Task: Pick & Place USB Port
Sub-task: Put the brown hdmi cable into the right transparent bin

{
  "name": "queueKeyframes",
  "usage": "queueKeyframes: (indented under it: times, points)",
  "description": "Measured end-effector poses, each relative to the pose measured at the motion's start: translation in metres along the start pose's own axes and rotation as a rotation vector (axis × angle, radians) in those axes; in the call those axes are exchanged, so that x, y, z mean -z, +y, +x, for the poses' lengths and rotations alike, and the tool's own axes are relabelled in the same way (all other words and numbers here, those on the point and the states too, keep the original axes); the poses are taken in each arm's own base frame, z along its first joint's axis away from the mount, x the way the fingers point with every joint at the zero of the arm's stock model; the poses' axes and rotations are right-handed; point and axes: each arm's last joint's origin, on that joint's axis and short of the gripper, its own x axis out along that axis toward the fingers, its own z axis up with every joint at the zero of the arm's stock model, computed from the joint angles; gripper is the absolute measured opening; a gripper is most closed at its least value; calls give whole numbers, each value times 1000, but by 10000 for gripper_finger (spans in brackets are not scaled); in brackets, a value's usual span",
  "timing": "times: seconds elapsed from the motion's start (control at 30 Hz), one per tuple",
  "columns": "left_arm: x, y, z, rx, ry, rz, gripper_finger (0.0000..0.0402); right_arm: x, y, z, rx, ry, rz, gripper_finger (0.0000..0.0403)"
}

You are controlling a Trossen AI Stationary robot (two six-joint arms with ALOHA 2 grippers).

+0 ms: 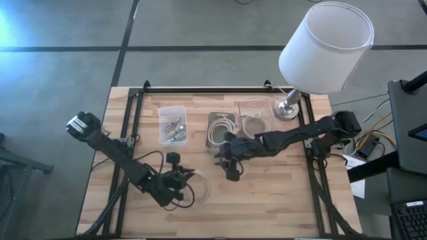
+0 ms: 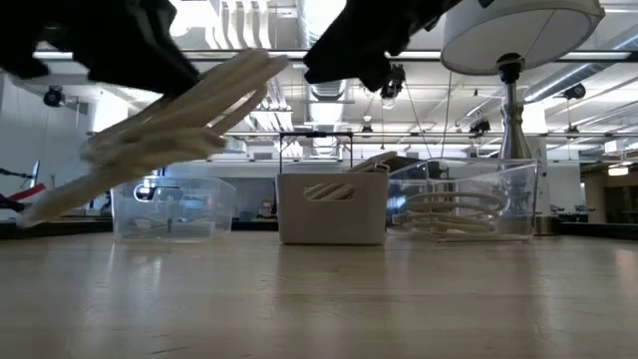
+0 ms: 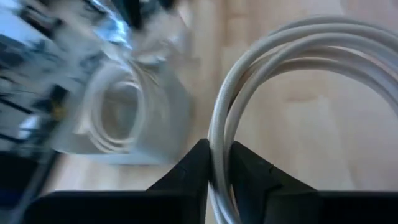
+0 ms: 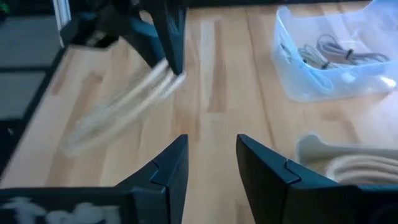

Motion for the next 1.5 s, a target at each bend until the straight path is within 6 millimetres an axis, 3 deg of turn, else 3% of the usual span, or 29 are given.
queueKeyframes:
  times: [0.2, 0.87, 1.5]
  points:
    - [-18, 8, -3, -166, -47, 55, 45, 5, -1, 11, 5, 13, 104, 125]
    - [-13, 19, 11, -277, 1, 139, 48, -6, 3, 4, -25, -81, 156, 132]
    - [-23, 29, 20, -343, -17, 186, 47, -10, 3, 4, -29, -115, 164, 130]
